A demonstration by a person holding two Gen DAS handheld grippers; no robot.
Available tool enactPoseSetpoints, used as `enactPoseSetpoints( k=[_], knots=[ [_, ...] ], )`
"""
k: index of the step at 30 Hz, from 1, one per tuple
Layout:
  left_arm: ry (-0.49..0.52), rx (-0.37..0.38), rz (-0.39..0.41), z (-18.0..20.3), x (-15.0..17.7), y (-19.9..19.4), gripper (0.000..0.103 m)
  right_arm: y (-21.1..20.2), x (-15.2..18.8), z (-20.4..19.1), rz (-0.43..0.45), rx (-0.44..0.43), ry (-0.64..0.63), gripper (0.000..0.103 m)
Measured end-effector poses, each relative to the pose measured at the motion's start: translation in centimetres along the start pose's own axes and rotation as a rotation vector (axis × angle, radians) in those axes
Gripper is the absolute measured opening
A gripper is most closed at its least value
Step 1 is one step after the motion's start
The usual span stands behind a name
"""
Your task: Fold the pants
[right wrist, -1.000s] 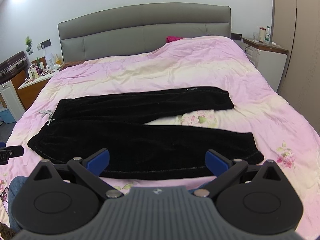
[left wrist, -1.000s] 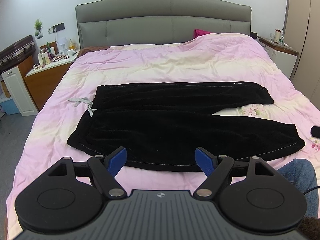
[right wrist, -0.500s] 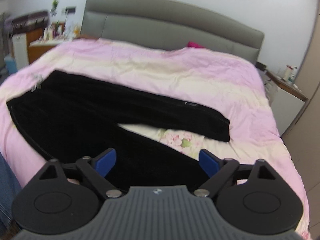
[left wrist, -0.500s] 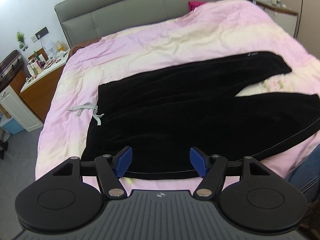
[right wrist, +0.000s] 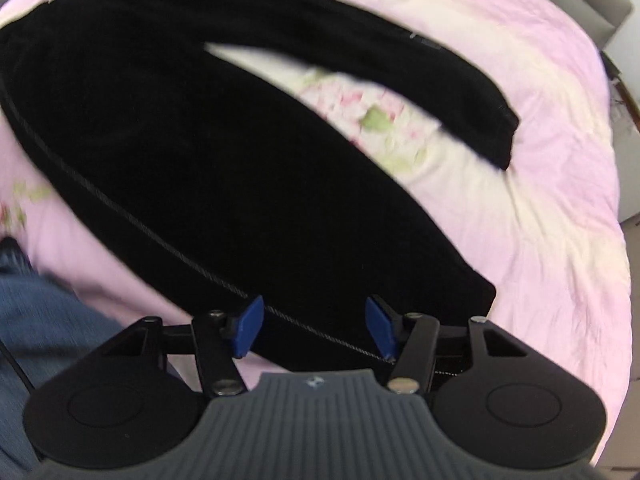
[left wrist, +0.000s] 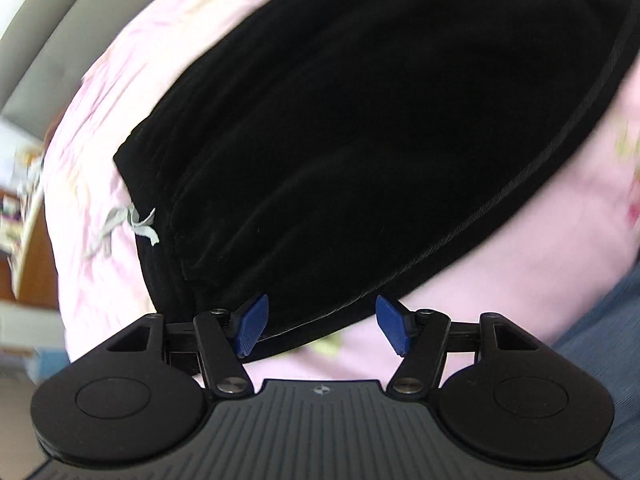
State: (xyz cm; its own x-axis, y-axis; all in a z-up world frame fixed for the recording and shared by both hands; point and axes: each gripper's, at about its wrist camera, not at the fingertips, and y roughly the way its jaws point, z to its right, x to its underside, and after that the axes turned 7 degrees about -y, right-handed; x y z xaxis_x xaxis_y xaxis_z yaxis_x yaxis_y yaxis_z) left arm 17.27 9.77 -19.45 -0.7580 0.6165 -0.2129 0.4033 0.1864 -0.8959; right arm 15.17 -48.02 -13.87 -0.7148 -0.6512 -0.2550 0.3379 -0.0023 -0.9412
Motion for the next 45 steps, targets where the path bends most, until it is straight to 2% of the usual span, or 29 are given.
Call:
enactPoseSetpoints(
  k=[4,5,9,11,13,15,17,18,20,21,23,26,32,36,40,43,45],
  knots=[
    [0.172,-0.047,-0.042,1.0,1.6,2.2,0.074,2.2,1.6,0.5,-0.092,-0.040,-0.105,0.059],
    [0.208,-0.054,-0.048,1.3,1.9,2.6,0.074,2.7,1.9,0.6,-0.104,-0.048,-0.121,0.063],
    [0.314,-0.102,-0.073,2.3,2.7,3.8,0.074,4.8,2.7,0.2,-0.135,-0.053,-0.204,0.063],
    [0.379,-0.160,-0.072,3.0,3.2,4.4,0.074,5.8,3.2,0.0,-0.139,-0.064,-0.227,0.063],
    [0.441,-0.219,-0.066,3.8,3.9,5.2,0.075,6.3,3.5,-0.2,-0.137,-0.053,-0.240,0.057],
    [0.472,-0.335,-0.063,4.6,4.2,6.4,0.071,6.3,4.0,-0.4,-0.126,-0.031,-0.234,0.042],
    [0.498,-0.392,-0.029,5.3,4.2,6.7,0.058,6.2,4.3,-0.5,-0.116,-0.012,-0.223,0.031],
    [0.497,-0.421,-0.021,5.7,4.1,6.9,0.046,6.1,4.3,-0.5,-0.113,0.003,-0.221,0.026],
    [0.443,-0.408,-0.026,6.0,3.5,6.5,0.025,5.1,3.5,-1.1,-0.112,0.027,-0.227,0.020],
    [0.409,-0.416,-0.014,6.0,3.4,6.1,0.022,4.8,3.5,-1.4,-0.108,0.042,-0.234,0.016],
    [0.306,-0.411,0.029,4.8,3.0,4.9,0.019,3.8,3.4,-1.8,-0.094,0.073,-0.242,0.013],
    [0.085,-0.396,0.097,2.3,1.9,1.7,0.019,1.9,3.4,-1.8,-0.061,0.106,-0.212,0.008],
    [-0.236,-0.382,0.205,-2.5,-2.5,-4.9,0.019,-2.9,1.0,0.1,0.073,0.257,-0.146,0.004],
    [-0.308,-0.405,0.242,-5.9,-7.0,-6.8,0.018,-4.7,-2.3,3.4,0.120,0.320,-0.074,0.004],
    [-0.337,-0.404,0.215,-9.4,-12.1,-6.9,0.018,-4.7,-7.0,7.2,0.125,0.352,-0.037,0.004],
    [-0.374,-0.400,0.174,-11.7,-16.0,-5.4,0.017,-2.4,-11.4,10.9,0.116,0.362,-0.012,0.004],
    [-0.372,-0.409,0.139,-12.5,-18.0,-2.8,0.017,-0.4,-14.2,12.9,0.100,0.367,-0.011,0.004]
  ],
)
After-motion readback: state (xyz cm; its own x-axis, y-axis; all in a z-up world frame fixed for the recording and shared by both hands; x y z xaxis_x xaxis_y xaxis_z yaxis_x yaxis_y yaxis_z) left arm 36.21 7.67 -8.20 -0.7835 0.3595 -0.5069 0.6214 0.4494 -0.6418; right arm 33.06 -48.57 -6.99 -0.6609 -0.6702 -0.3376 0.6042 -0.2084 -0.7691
